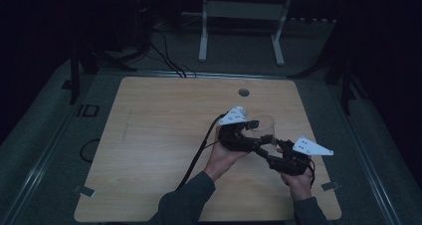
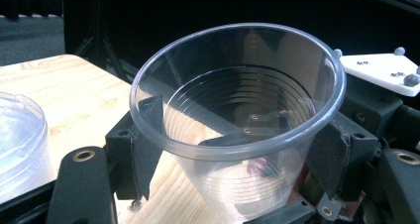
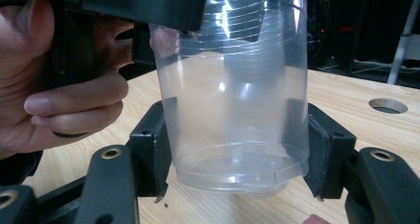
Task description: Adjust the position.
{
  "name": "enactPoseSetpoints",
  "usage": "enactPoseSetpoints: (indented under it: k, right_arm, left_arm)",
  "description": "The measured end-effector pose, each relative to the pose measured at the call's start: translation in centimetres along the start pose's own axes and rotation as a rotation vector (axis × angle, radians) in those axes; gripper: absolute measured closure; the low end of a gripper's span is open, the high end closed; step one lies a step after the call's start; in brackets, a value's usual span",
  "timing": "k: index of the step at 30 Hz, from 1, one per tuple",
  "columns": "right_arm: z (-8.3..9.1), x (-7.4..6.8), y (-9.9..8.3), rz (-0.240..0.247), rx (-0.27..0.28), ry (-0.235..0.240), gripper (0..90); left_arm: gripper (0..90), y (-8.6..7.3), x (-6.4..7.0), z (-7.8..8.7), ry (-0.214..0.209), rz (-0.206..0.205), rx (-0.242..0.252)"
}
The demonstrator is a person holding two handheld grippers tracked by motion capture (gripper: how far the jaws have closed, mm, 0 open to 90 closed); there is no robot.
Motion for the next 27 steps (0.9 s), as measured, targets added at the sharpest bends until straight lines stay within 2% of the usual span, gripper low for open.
enactPoseSetpoints:
  k: [10,21,27]
  right_arm:
    - [0.4,0.12,0.24,0.033,-0.053,0.018,34.0]
    - [0.48,0.26,0.64,0.121,-0.136,0.001,30.1]
    - [0.55,0.51,0.86,0.144,-0.164,-0.001,27.9]
  left_arm:
    - [28.9,-0.09,-0.21,0.58,0.012,-0.011,-0.011]
    - [29.0,-0.2,-0.26,0.89,0.028,-0.026,-0.031]
    - [29.0,-0.26,-0.27,0.97,0.036,-0.036,-0.042]
Point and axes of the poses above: each handheld gripper's, and its own axes: z roughly backward along the jaws, y roughly out of its top, x roughly to its right, the point moved 8 cm from there along -z, roughly forward along the jaws, and after that the axes turned 13 degrees about -y, right-handed, at the moved point
